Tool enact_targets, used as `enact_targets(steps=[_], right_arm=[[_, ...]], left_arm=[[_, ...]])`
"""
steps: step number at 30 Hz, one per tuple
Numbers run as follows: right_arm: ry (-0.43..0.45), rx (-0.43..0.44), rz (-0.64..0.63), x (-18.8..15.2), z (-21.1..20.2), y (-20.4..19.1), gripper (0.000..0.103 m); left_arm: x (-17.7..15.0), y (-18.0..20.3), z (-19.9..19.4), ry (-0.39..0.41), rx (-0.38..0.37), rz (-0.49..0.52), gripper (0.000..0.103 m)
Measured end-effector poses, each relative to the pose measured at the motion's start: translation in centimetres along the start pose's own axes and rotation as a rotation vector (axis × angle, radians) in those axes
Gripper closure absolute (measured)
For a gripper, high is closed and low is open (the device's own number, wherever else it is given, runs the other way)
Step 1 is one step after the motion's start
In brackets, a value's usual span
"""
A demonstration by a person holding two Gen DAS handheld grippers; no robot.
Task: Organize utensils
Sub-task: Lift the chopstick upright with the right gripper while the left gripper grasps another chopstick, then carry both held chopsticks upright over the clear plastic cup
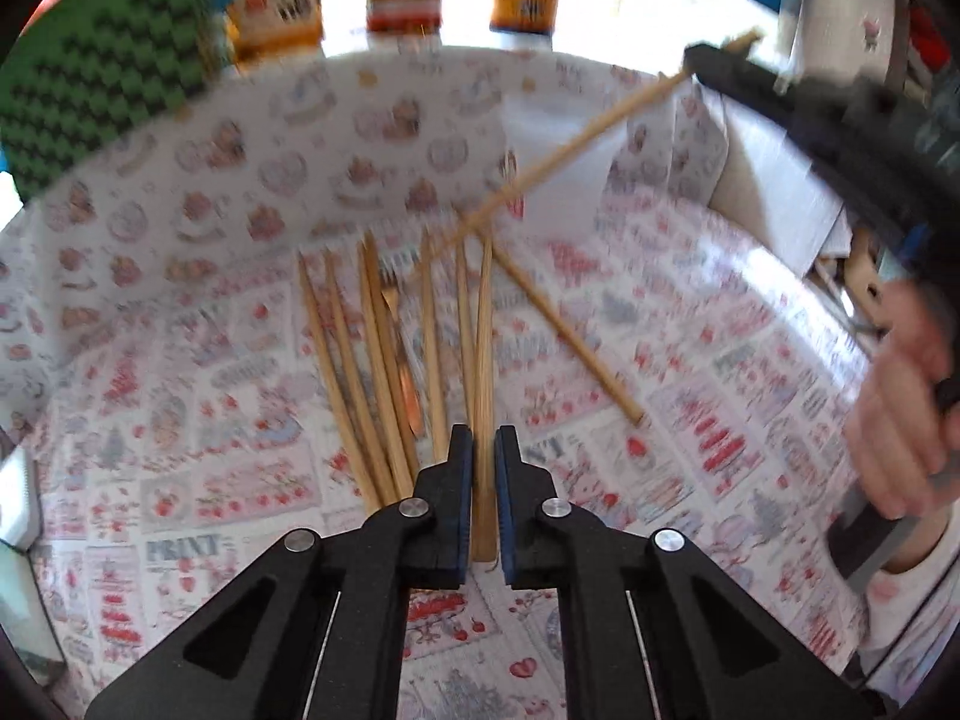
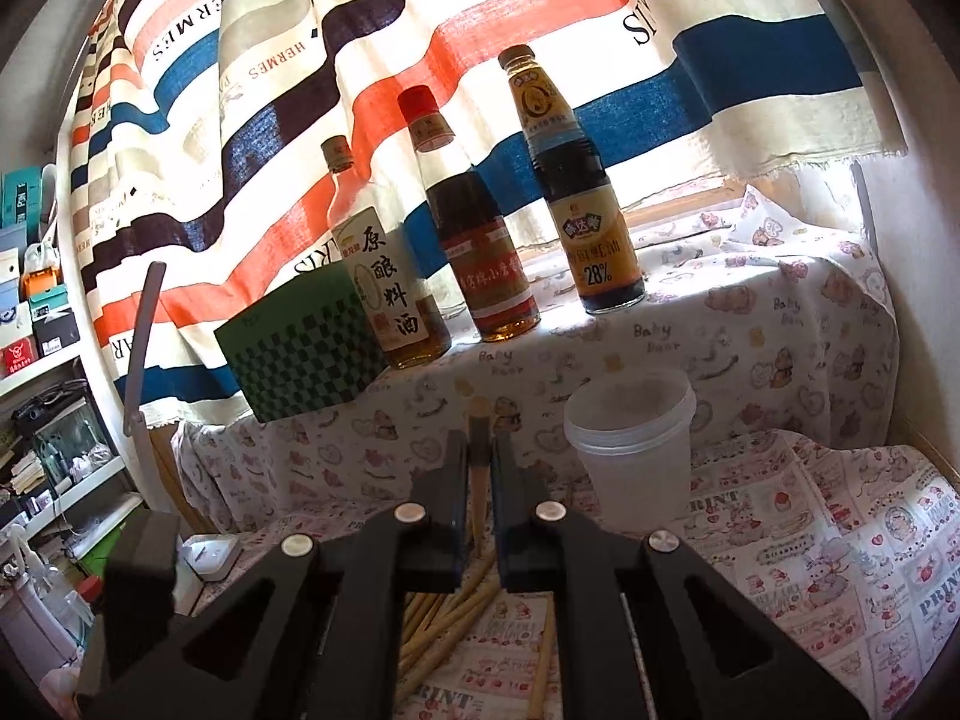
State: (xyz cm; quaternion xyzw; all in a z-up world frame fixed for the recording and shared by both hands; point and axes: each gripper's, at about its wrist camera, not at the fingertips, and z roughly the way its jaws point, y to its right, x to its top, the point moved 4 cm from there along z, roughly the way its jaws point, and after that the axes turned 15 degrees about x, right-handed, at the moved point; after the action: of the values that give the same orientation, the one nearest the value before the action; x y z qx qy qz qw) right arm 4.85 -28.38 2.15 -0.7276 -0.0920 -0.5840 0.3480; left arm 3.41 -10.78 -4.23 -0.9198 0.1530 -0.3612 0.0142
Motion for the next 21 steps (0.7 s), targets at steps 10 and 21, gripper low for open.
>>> enact_targets(steps=[10, 21], right_arm=[[0.138, 0.025, 0.061, 1.9, -2.7, 1.1, 0.096], [0.395, -0.055, 0.024, 5.0, -8.1, 2.3, 0.096]], left_arm=[[5.0, -4.3, -7.7, 0.282, 0.051, -0.197, 0.097], [10.5, -5.2, -9.6, 0.465, 0.174, -0.25, 0.097]])
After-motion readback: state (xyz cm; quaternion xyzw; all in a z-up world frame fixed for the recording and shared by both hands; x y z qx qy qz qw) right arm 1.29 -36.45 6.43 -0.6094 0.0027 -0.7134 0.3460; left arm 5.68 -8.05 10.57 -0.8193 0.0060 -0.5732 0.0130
